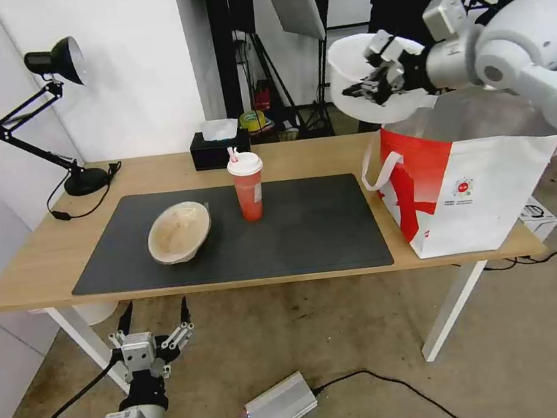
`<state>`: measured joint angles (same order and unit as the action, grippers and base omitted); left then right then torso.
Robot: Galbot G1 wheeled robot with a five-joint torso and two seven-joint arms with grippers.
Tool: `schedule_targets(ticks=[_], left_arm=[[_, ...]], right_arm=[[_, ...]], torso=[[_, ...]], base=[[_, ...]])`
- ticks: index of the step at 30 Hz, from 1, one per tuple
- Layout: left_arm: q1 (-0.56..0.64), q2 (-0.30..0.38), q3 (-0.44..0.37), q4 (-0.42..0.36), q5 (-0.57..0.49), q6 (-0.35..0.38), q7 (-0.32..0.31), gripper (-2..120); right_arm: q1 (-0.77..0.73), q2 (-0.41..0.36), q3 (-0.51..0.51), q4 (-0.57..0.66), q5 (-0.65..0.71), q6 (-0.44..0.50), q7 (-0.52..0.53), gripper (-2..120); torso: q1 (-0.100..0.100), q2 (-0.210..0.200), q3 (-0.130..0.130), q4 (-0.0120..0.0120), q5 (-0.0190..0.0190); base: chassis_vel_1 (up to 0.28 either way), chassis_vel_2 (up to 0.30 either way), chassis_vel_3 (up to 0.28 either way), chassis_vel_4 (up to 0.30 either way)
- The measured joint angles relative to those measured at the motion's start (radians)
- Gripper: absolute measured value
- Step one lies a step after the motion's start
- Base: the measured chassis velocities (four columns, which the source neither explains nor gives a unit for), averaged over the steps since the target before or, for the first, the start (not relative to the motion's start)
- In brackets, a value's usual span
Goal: Pick up the trash from the table and place it into the takeout bag.
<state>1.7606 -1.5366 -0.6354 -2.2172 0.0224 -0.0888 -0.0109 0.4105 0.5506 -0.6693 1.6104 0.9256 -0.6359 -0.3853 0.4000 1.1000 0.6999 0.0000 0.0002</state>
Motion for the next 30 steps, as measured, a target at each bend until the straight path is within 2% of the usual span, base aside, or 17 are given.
schedule_targets(ticks=[9, 30], left_arm=[[0.0, 0.002, 0.004, 0.001, 0.001, 0.001, 0.0, 100], [0.002, 0.001, 0.01, 0.003, 0.004, 0.001, 0.001, 100]], right_arm=[[-0.067, -0.06, 0.047, 0.004, -0.029, 0.015, -0.016, 0], [-0.151, -0.137, 0.118, 0.003, -0.069, 0.038, -0.048, 0]], torso=[[0.0, 0.0, 0.0, 0.0, -0.0001], [0.0, 0.0, 0.0, 0.0, -0.0001]], base=[[0.0, 0.0, 0.0, 0.0], [0.0, 0.0, 0.0, 0.0]])
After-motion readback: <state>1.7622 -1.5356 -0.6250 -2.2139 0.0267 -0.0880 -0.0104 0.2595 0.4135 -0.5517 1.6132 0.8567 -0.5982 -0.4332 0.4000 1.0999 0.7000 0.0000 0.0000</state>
